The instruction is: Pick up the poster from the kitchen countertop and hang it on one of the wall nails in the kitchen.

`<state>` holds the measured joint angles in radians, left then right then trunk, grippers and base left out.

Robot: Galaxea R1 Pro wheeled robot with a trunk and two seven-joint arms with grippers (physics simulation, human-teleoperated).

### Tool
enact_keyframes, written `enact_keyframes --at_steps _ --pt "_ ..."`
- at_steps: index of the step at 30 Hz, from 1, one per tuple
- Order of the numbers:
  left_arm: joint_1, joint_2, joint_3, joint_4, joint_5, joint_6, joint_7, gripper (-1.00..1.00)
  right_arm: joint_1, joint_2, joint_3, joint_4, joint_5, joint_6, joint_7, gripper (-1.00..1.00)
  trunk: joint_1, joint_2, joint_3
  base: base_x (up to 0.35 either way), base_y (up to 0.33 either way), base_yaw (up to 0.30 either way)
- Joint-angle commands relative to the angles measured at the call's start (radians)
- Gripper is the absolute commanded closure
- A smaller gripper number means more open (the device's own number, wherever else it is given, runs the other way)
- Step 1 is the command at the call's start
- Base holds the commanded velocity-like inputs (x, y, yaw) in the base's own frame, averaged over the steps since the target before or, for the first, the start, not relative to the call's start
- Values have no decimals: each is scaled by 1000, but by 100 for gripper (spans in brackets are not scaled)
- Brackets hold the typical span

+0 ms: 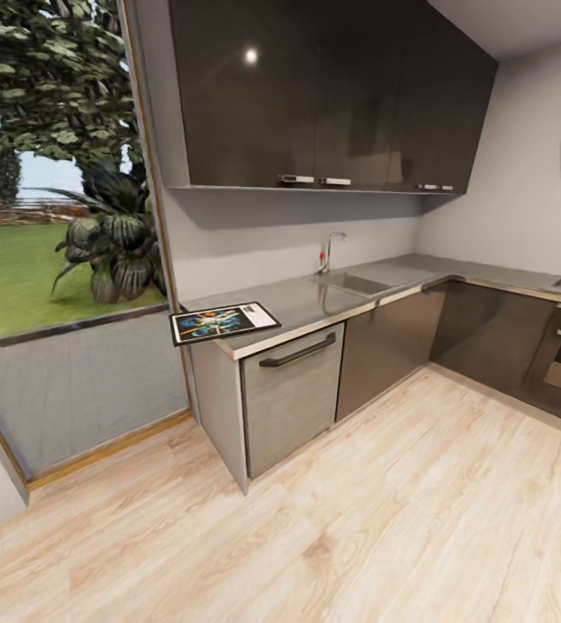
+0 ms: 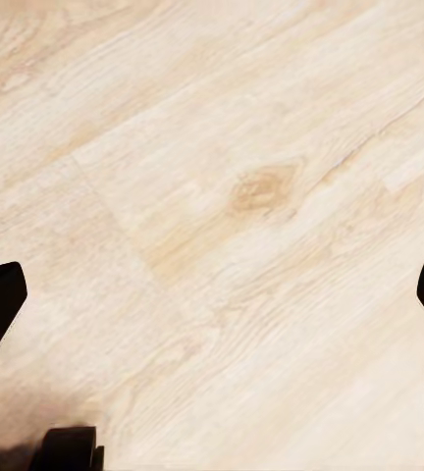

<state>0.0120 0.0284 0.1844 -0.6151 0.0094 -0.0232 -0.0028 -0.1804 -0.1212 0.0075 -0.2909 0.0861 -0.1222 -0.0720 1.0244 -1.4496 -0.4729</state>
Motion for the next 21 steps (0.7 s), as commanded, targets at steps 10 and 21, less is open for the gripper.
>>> enact_keyframes --at_steps 10,21 --pt "0 -1 106 -234 411 -20 -51 -100 -1 1 2 2 9 -2 -5 -100 1 0 -1 98 0 0" --pt "0 1 169 -515 949 99 -312 -100 -1 2 2 2 9 -2 -5 -100 1 0 -1 2 0 0"
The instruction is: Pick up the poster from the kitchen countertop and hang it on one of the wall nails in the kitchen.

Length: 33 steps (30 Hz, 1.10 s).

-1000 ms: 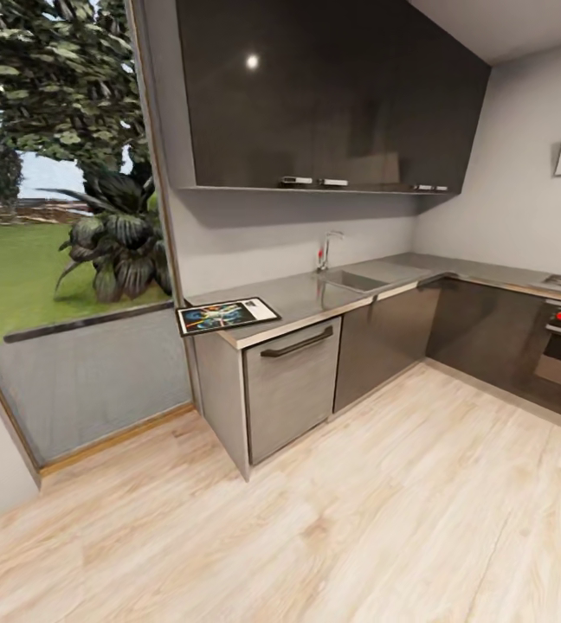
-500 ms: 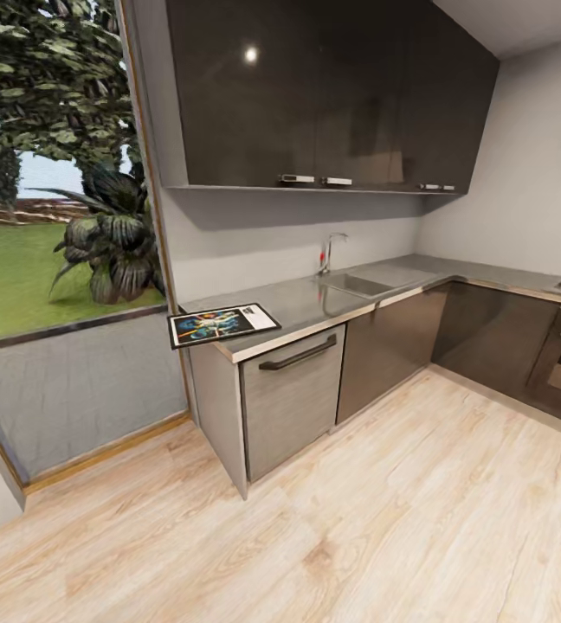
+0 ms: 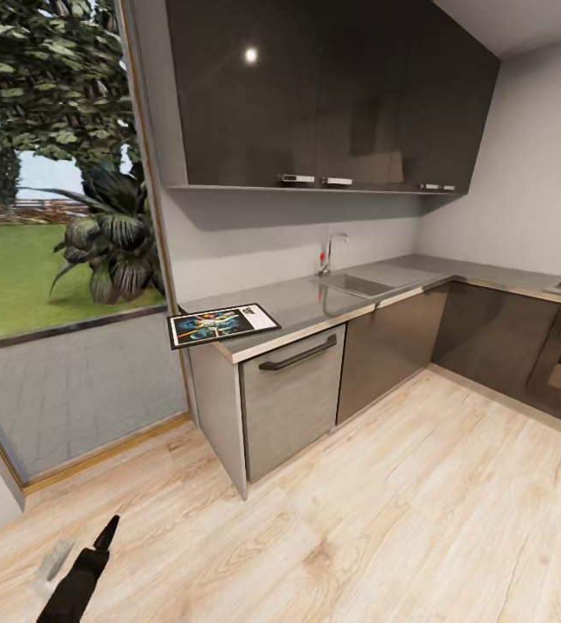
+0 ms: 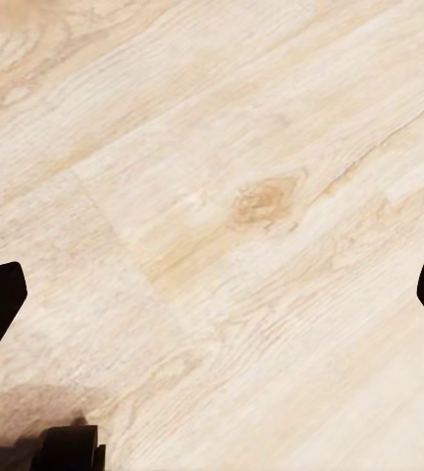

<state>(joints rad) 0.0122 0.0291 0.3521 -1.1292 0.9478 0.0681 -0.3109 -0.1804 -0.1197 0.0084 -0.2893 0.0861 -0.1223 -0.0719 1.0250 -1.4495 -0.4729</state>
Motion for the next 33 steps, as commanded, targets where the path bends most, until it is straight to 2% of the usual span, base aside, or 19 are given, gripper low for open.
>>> enact_keyframes --at_steps 1,5,7,9,12,15,17,23,28,33 --pt "0 0 2 -39 69 13 -13 -100 -1 0 1 1 9 -2 -5 -100 0 0 -1 0 0 0" --pt "0 -2 -2 -125 167 21 -23 -100 -1 0 1 1 9 -2 -5 -100 0 0 -1 0 0 0" --pt "0 -3 -9 -154 185 23 -25 -100 -1 0 1 1 9 -2 -5 -100 0 0 -1 0 0 0" --pt "0 -9 -37 -207 206 22 -27 -100 -1 -1 0 0 9 -2 -5 -100 0 0 -1 0 0 0" --pt "0 -32 -65 -241 227 21 -27 -100 -1 -1 0 0 9 -2 -5 -100 0 0 -1 0 0 0" --pt "0 -70 -77 -252 286 21 -25 -100 -1 -1 -2 -1 8 -2 -5 -100 0 0 -1 0 0 0" --pt "0 -86 -81 -253 313 22 -22 -100 -1 -2 -3 -2 6 -14 -6 -100 0 0 -1 0 0 0" --pt "0 -95 -84 -246 329 22 -18 -100 -1 -3 -3 0 5 -77 -6 -100 0 0 -1 0 0 0" --pt "-1 -96 -108 -243 331 18 -18 -100 -1 -3 -2 1 6 -87 -6 -100 0 0 -1 51 0 0" --pt "0 -97 -120 -242 331 15 -17 -100 -1 -3 -2 1 6 -89 -6 -100 0 0 -1 257 0 0"
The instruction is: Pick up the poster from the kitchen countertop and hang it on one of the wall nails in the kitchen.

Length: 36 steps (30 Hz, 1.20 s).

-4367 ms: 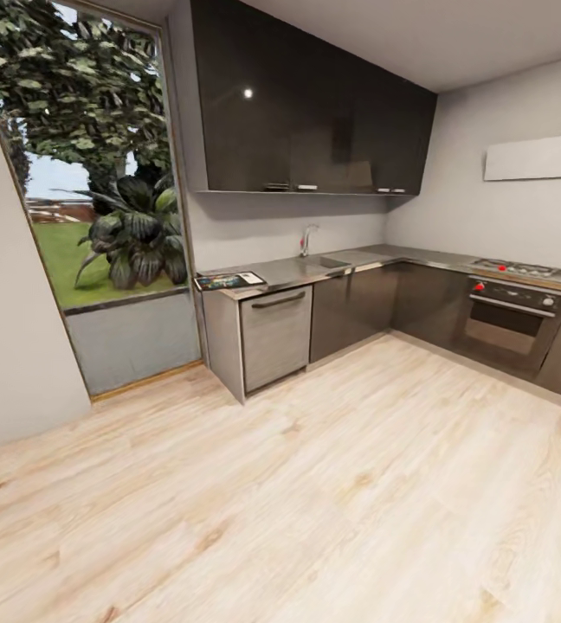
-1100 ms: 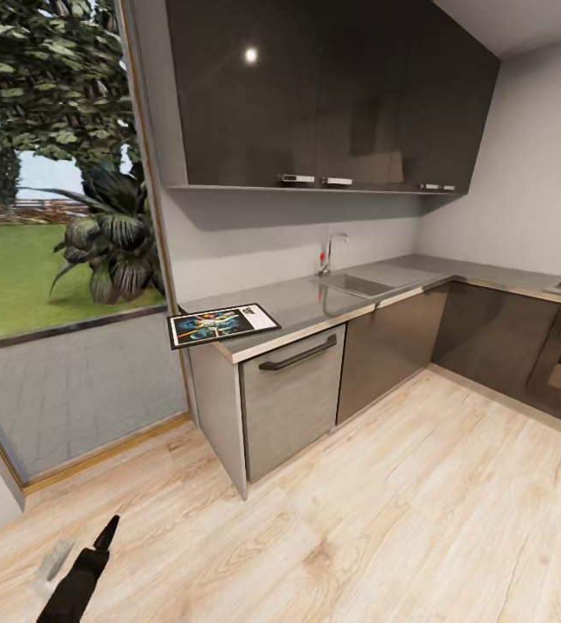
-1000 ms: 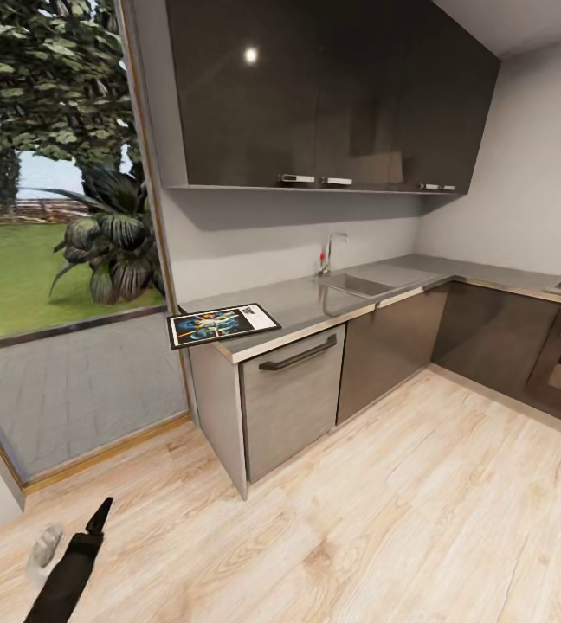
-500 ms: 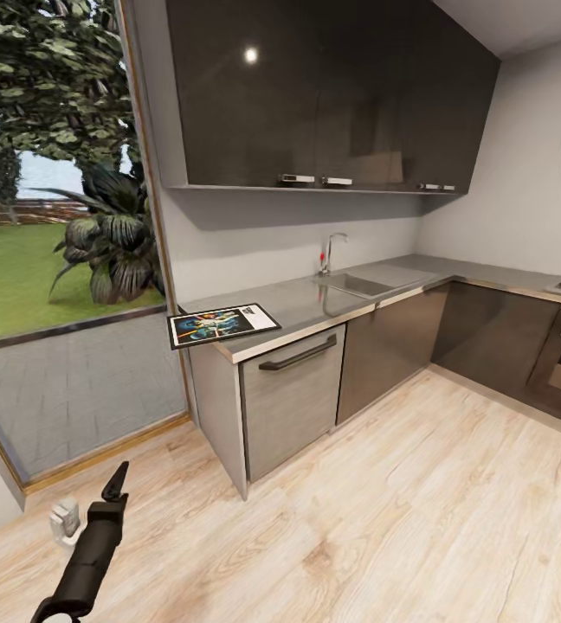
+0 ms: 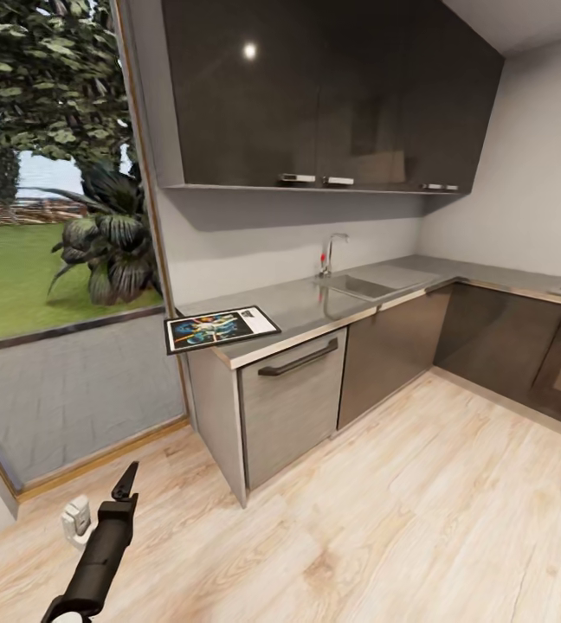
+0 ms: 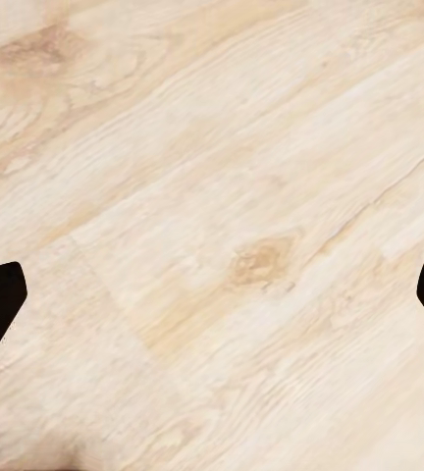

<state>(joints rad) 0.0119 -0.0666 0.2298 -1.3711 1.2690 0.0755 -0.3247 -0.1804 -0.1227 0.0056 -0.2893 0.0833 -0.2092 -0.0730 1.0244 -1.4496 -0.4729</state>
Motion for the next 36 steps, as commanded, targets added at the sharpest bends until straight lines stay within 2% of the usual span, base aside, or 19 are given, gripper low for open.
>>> enact_keyframes --at_steps 1,29,36 --pt "0 -1 2 0 10 8 -4 -100 -1 0 1 1 9 -2 -5 -100 1 0 -1 307 0 0" --pt "0 -3 0 0 12 7 -4 -100 -1 0 1 1 9 -2 -5 -100 1 0 -1 330 0 0" --pt "0 -2 0 1 13 9 -3 -100 -1 0 1 1 10 -2 -5 -100 1 0 -1 159 0 0"
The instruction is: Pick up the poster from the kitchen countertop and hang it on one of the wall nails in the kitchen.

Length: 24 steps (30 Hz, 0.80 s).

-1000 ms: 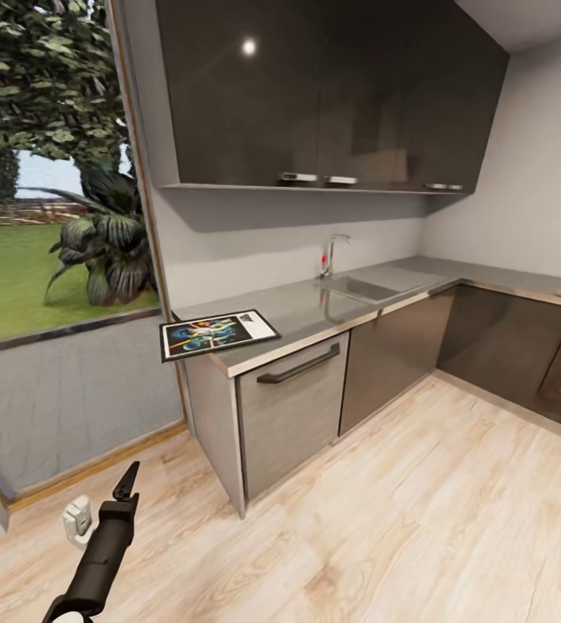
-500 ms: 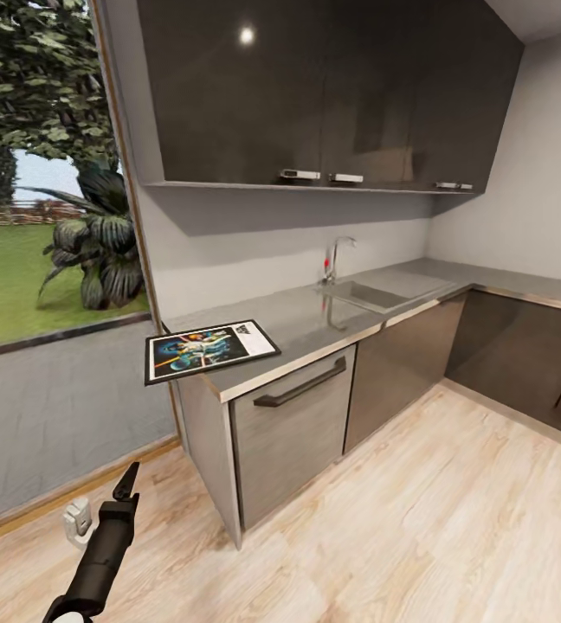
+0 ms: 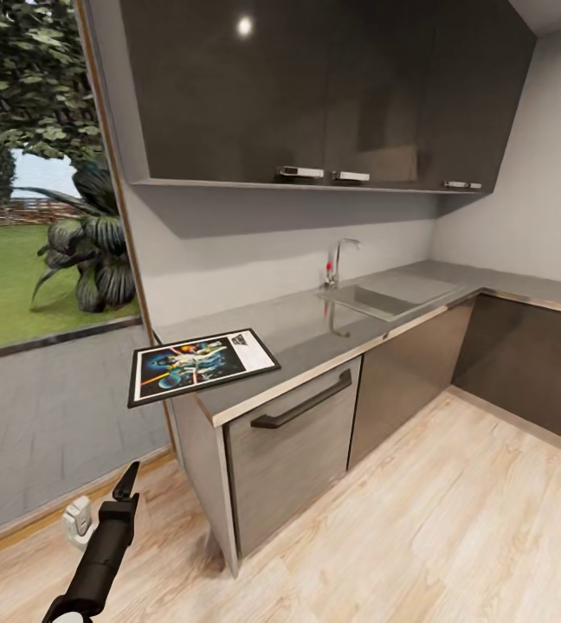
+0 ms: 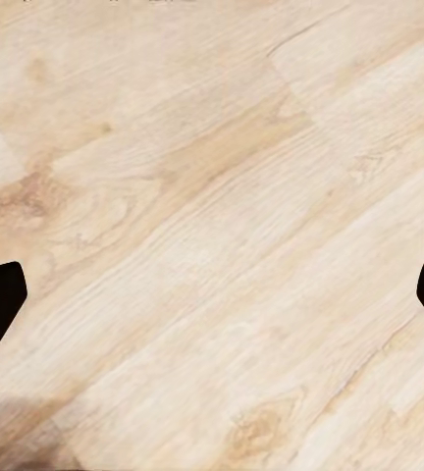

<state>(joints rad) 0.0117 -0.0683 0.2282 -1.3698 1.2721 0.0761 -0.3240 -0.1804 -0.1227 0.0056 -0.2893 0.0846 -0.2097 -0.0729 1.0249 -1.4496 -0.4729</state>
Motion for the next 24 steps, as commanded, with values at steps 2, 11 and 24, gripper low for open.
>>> enact_keyframes --at_steps 2,11,24 --pt "0 -1 2 -1 10 8 -4 -100 -1 0 1 1 9 -2 -5 -100 0 0 -1 37 0 0" --pt "0 -1 3 -2 9 9 -4 -100 -1 0 1 1 9 -2 -5 -100 0 0 -1 155 0 0" --pt "1 1 3 -2 9 11 -4 -100 -1 0 0 1 9 -2 -5 -100 0 0 -1 129 0 0"
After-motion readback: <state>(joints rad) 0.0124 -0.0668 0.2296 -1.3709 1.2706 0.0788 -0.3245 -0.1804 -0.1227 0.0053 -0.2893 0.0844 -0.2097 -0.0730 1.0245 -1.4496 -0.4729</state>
